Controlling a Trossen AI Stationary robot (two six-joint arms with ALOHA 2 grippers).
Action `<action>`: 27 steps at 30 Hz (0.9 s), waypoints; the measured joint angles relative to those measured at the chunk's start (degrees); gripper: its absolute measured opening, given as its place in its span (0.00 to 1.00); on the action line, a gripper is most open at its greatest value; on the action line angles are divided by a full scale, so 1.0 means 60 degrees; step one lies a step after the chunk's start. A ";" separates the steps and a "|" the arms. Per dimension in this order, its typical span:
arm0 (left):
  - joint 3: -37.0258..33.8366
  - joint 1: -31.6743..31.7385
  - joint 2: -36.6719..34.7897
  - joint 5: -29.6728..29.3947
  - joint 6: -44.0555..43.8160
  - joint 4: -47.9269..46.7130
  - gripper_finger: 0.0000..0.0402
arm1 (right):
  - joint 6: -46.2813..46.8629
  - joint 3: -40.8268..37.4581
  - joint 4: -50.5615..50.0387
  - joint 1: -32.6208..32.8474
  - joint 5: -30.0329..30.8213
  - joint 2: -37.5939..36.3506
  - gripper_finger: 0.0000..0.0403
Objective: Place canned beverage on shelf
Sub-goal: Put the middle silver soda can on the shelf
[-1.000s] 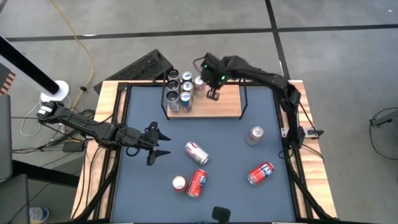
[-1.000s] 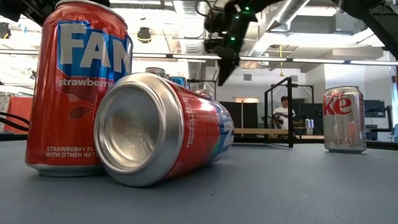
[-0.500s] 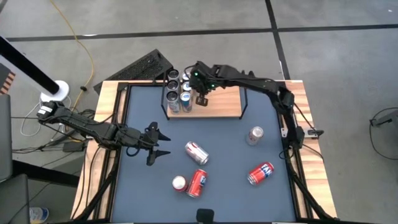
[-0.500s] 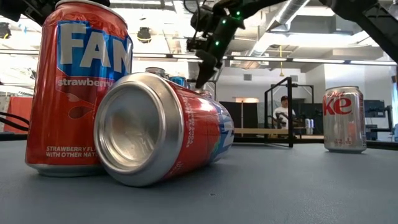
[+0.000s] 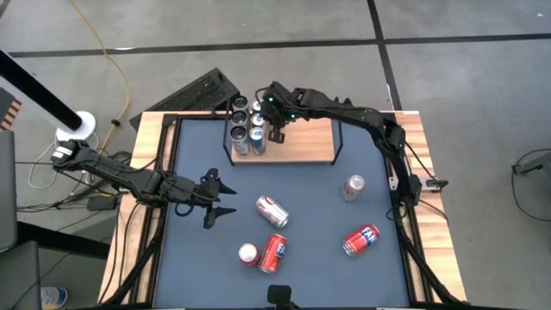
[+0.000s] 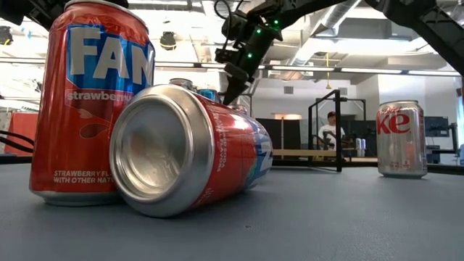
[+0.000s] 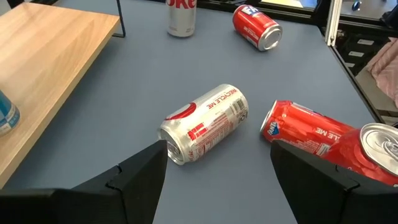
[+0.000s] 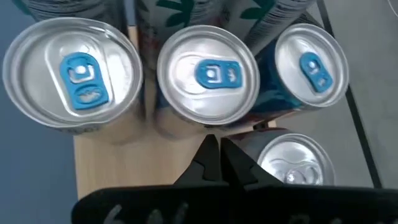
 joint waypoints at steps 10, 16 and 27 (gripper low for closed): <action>0.0001 0.0000 0.0000 0.0000 -0.0011 -0.0001 0.68 | 0.0010 0.0000 -0.0226 -0.0171 0.0016 -0.0010 0.00; 0.0001 0.0000 0.0000 0.0000 0.0000 -0.0024 0.68 | 0.0087 0.0000 -0.0505 -0.0391 0.0004 0.0014 0.00; 0.0001 0.0000 0.0000 0.0000 0.0007 -0.0040 0.68 | 0.0259 0.0000 -0.1034 -0.0455 0.0039 0.0017 0.00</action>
